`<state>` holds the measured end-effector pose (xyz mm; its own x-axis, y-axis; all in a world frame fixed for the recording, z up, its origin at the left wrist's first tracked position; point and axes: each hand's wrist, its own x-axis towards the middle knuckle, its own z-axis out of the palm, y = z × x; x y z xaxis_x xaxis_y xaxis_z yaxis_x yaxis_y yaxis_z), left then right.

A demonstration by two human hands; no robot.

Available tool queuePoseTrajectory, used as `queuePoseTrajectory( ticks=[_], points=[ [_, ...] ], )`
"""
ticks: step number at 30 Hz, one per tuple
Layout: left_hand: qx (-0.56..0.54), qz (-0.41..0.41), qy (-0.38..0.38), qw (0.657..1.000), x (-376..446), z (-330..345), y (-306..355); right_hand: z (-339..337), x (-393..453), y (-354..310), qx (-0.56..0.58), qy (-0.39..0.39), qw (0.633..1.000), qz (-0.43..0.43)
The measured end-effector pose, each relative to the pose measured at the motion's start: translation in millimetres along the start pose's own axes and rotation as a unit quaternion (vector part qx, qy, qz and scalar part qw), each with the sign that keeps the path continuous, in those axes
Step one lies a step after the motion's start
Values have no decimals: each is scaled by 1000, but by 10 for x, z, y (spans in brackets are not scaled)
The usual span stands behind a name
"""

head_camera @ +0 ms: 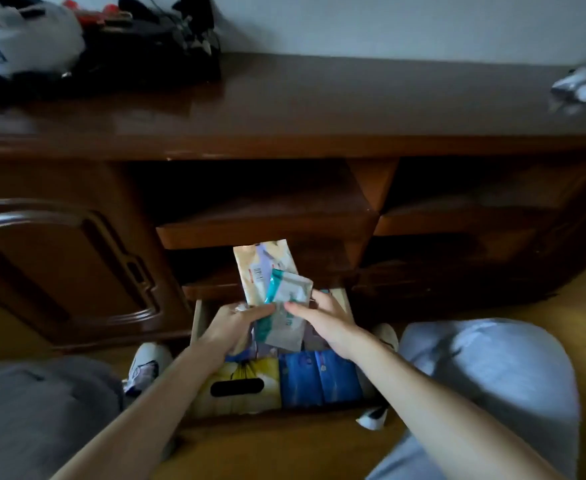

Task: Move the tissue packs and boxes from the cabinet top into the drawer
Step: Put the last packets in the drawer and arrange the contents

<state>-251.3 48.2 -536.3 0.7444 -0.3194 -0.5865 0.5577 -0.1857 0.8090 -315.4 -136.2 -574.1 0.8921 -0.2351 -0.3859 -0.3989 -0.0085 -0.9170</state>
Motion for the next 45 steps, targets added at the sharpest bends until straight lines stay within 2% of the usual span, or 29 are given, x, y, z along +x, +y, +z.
queuePoseTrajectory(
  ticks=[3, 7, 9, 12, 14, 16, 19, 20, 22, 23, 25, 27, 30, 32, 34, 36, 39, 42, 43, 45],
  points=[
    [-12, 8, 84, 996, 180, -185, -226, 44, 104, 260, 24, 46, 998, 27],
    [-162, -31, 52, 985, 314, -468, -350, 7, 304, 456, -8, 119, 992, 41],
    [-169, -27, 15, 985, 365, -496, -485, 59, 351, 545, -34, 131, 988, 68],
    [-150, 23, -14, 988, 433, -449, -633, 176, 369, 608, -71, 97, 989, 87],
    [-191, 42, -13, 981, 472, -433, -632, 224, 366, 577, -60, 65, 994, 69],
    [-178, 62, -16, 982, 519, -393, -574, 238, 337, 518, -59, 44, 996, 45],
    [-158, 41, -96, 982, 524, -180, -469, 174, 273, 465, -91, 18, 995, -37],
    [-150, 34, -118, 981, 513, -102, -450, 170, 238, 434, -96, 24, 993, -67],
    [-145, 23, -121, 982, 420, -39, -463, 274, 146, 458, -120, 89, 981, -126],
    [-145, 28, -103, 984, 427, -21, -469, 300, 131, 460, -149, 112, 971, -147],
    [-150, 23, -13, 988, 375, -371, -721, 730, 131, 626, -186, 62, 968, -156],
    [-130, 17, 54, 990, 370, -515, -857, 790, 91, 700, -233, 72, 949, -198],
    [-60, 38, 90, 993, 343, -517, -910, 740, 108, 639, -297, 90, 917, -249],
    [-31, 49, 97, 994, 343, -480, -897, 758, 108, 634, -364, 83, 900, -226],
    [45, 59, 114, 991, 323, -459, -878, 808, 96, 630, -400, 49, 896, -184],
    [104, 63, 120, 985, 310, -448, -852, 825, 109, 612, -356, 13, 922, -148],
    [79, 56, 114, 989, 318, -485, -877, 894, 135, 612, -224, 6, 962, -158],
    [121, 84, 197, 969, 395, -689, -908, 797, 306, 674, -69, 68, 992, -84],
    [119, 105, 219, 963, 414, -786, -912, 702, 416, 728, -53, 106, 992, -42],
    [114, 130, 243, 954, 453, -951, -941, 482, 654, 882, -125, 166, 977, 44]
  ],
)
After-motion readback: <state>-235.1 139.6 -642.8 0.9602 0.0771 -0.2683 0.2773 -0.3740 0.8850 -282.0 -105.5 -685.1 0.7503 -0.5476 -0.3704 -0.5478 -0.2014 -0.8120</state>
